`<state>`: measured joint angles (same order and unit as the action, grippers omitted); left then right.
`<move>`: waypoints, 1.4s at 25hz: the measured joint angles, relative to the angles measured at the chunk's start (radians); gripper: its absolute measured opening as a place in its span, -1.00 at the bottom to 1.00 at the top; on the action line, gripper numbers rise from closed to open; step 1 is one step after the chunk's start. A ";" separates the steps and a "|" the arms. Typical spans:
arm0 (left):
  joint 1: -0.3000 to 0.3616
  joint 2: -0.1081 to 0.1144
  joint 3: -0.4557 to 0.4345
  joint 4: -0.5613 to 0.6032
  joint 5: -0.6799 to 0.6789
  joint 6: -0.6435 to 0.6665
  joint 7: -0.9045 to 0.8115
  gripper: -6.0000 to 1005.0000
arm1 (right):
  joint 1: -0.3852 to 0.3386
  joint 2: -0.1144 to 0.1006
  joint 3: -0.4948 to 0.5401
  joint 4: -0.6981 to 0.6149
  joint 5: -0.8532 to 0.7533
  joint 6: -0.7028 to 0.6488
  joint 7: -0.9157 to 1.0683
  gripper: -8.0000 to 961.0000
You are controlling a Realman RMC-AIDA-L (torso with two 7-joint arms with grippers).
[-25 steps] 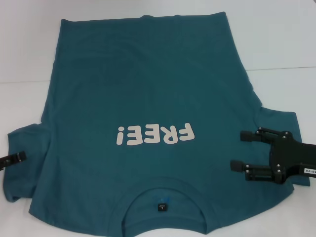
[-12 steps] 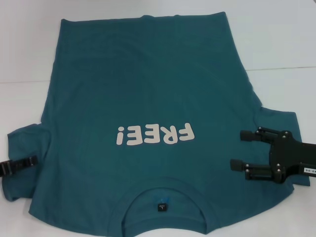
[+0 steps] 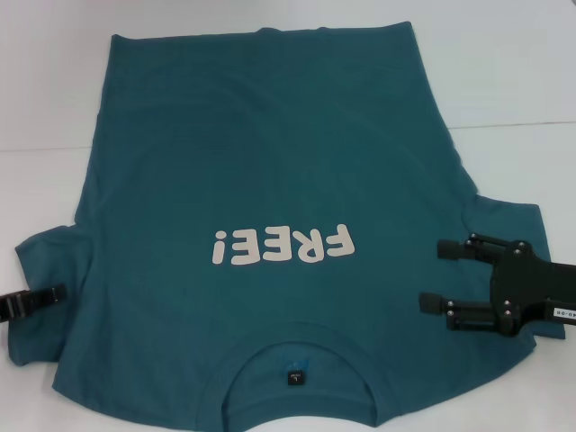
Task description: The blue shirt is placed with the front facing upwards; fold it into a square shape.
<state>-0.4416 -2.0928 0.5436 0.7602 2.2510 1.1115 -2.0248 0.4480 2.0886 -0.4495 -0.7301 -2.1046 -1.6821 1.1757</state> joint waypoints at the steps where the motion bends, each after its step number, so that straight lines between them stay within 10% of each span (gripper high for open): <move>1: -0.002 0.002 0.001 -0.001 0.002 -0.002 0.009 0.38 | 0.000 0.000 0.000 0.000 0.000 0.000 0.000 0.79; 24: 0.003 -0.003 -0.005 0.017 -0.048 0.043 0.054 -0.92 | -0.043 -0.008 0.037 -0.005 0.121 -0.025 0.127 0.78; 35: 0.007 -0.002 -0.004 0.038 -0.076 0.078 0.067 -0.94 | -0.086 -0.206 0.206 -0.074 0.138 -0.046 0.878 0.77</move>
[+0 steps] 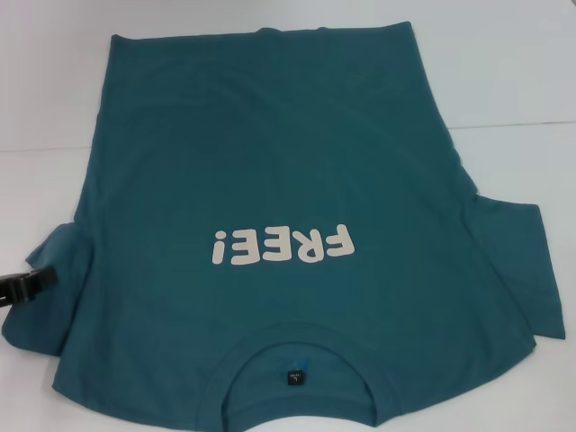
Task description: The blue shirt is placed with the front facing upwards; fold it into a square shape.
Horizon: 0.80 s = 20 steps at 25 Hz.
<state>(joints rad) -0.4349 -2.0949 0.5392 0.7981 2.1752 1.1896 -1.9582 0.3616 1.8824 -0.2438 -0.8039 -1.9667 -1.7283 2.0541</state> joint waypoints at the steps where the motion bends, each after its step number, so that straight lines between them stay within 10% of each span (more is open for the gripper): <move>1: 0.000 0.000 0.000 0.000 0.000 0.000 0.000 -0.94 | 0.000 -0.009 -0.002 -0.034 -0.049 0.032 0.077 0.77; 13: -0.019 -0.001 0.008 0.013 0.002 0.011 0.010 -0.91 | 0.152 -0.030 -0.061 -0.207 -0.576 0.076 0.368 0.69; 20: -0.019 0.001 0.008 0.014 0.002 0.012 0.016 -0.90 | 0.181 -0.020 -0.072 -0.205 -0.547 0.067 0.344 0.68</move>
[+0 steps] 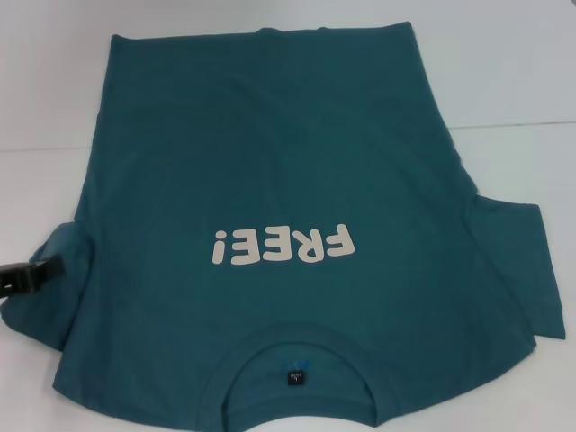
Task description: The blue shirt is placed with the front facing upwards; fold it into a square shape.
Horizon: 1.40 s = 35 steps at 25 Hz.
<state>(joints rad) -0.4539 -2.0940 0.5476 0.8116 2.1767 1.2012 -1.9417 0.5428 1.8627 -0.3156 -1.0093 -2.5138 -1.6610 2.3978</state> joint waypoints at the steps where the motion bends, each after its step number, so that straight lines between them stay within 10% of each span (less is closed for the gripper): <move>1: 0.002 0.000 0.000 0.000 0.000 0.000 0.002 -0.90 | -0.008 0.002 0.002 0.005 0.043 -0.009 -0.026 0.68; 7: 0.011 0.000 -0.006 0.001 0.000 -0.004 0.008 -0.88 | -0.110 0.071 0.001 0.135 0.435 -0.056 -0.451 0.67; 14: 0.002 -0.014 -0.001 0.031 -0.002 0.021 0.005 -0.87 | -0.151 0.145 -0.004 0.257 0.481 0.014 -0.721 0.66; 25: -0.001 -0.065 0.092 0.158 0.015 0.054 -0.037 -0.85 | -0.162 0.141 -0.007 0.322 0.463 0.026 -0.725 0.66; 35: 0.002 -0.066 0.223 0.210 0.071 -0.020 -0.181 -0.83 | -0.150 0.149 -0.007 0.323 0.433 0.030 -0.720 0.66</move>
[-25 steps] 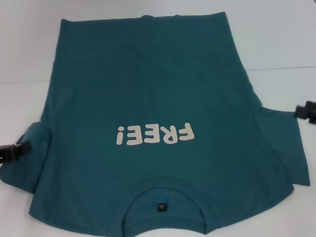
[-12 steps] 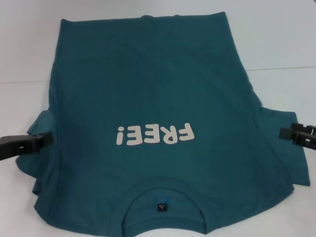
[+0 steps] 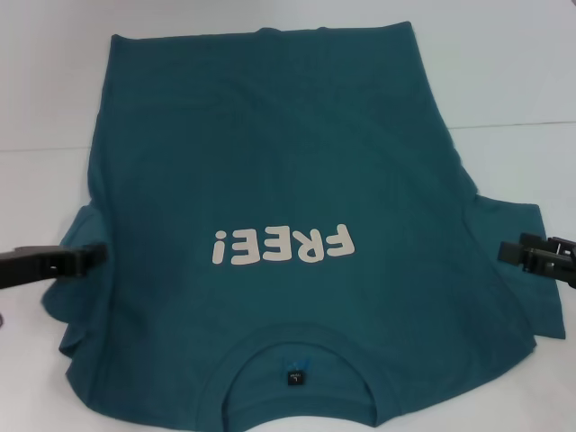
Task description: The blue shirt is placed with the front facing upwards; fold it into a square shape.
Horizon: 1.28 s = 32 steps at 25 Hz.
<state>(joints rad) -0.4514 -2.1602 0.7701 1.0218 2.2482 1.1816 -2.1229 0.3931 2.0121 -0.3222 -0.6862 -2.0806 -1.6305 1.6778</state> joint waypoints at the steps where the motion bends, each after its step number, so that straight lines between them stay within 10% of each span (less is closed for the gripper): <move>1: -0.002 0.000 0.000 0.017 0.029 -0.002 -0.027 -0.82 | 0.002 0.000 0.000 0.000 -0.003 0.000 0.002 0.66; 15: -0.072 0.058 0.001 0.174 0.230 0.171 -0.222 -0.80 | 0.017 0.003 -0.039 0.012 -0.035 0.035 0.006 0.66; 32: -0.232 0.075 0.005 0.209 0.369 0.282 -0.387 -0.76 | 0.018 0.000 -0.082 0.030 -0.035 0.061 0.008 0.66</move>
<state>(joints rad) -0.6836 -2.0849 0.7748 1.2308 2.6170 1.4635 -2.5097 0.4111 2.0126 -0.4042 -0.6565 -2.1153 -1.5692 1.6858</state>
